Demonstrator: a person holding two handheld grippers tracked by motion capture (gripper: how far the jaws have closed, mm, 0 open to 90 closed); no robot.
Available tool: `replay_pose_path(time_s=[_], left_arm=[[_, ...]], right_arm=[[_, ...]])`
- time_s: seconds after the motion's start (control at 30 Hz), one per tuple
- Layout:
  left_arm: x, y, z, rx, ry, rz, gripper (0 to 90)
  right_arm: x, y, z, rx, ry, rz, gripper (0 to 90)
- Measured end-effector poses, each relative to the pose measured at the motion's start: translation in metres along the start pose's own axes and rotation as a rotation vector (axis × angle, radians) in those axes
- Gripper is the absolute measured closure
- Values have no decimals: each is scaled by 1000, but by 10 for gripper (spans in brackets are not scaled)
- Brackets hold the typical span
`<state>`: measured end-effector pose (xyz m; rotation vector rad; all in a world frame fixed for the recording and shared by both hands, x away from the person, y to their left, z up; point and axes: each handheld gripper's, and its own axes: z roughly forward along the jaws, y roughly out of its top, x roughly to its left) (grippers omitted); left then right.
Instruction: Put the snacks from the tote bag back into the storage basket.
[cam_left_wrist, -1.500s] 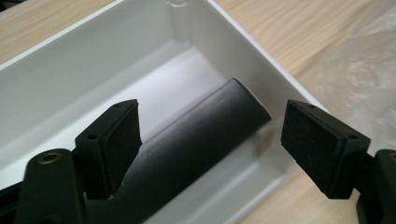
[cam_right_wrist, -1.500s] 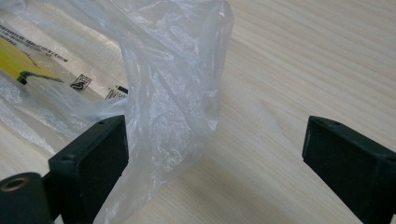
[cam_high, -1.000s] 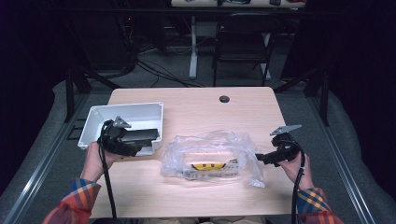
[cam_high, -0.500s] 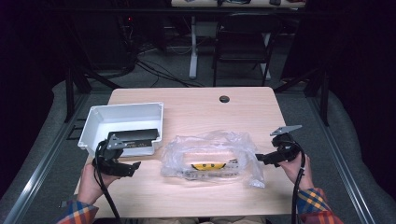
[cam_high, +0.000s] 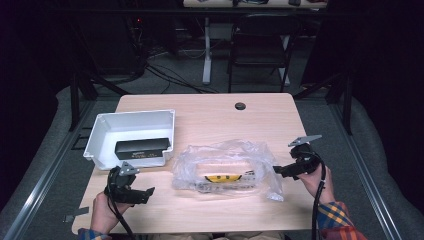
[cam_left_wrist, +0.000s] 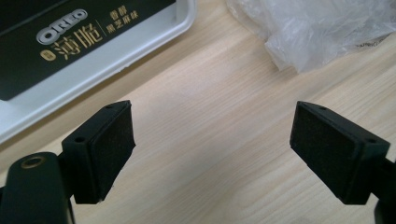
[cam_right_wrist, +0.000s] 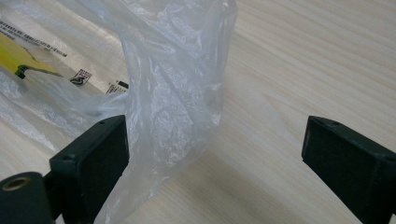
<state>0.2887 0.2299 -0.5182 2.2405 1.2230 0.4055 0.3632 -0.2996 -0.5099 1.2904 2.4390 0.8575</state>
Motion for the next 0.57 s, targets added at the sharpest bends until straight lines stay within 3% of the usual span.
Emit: replay_pose_path(time_s=[0.03,0.13,0.23,0.27,0.37,0.57], left_arm=[[-1,-1,1,8,-12,0,131],[-7,-4,8,18,4,23,122],[-9,-5,9,-3,-11,45,121],[-10,-4,9,-5,10,59,124],[-11,-5,10,-16,2,61,122],[-9,-7,13,7,0,67,107]], right_arm=[[0,0,1,2,3,2,68],[0,-1,2,9,1,-5,69],[0,-1,3,7,1,-5,69],[1,-1,3,8,0,-6,69],[1,-1,4,15,4,-9,69],[1,0,5,10,-1,-10,69]])
